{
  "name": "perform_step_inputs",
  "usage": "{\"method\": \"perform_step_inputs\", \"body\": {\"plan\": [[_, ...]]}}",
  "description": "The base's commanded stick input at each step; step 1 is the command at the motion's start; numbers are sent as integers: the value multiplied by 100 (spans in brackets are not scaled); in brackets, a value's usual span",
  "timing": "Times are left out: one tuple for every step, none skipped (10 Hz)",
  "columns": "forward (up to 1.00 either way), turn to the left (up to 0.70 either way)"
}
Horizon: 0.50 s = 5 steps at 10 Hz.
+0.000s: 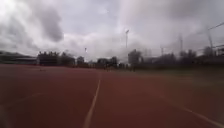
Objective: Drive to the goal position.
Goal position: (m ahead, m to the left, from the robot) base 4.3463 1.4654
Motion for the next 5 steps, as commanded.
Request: {"method": "perform_step_inputs", "body": {"plan": [[85,-24],[85,-30],[85,-33],[85,-34],[85,-34]]}}
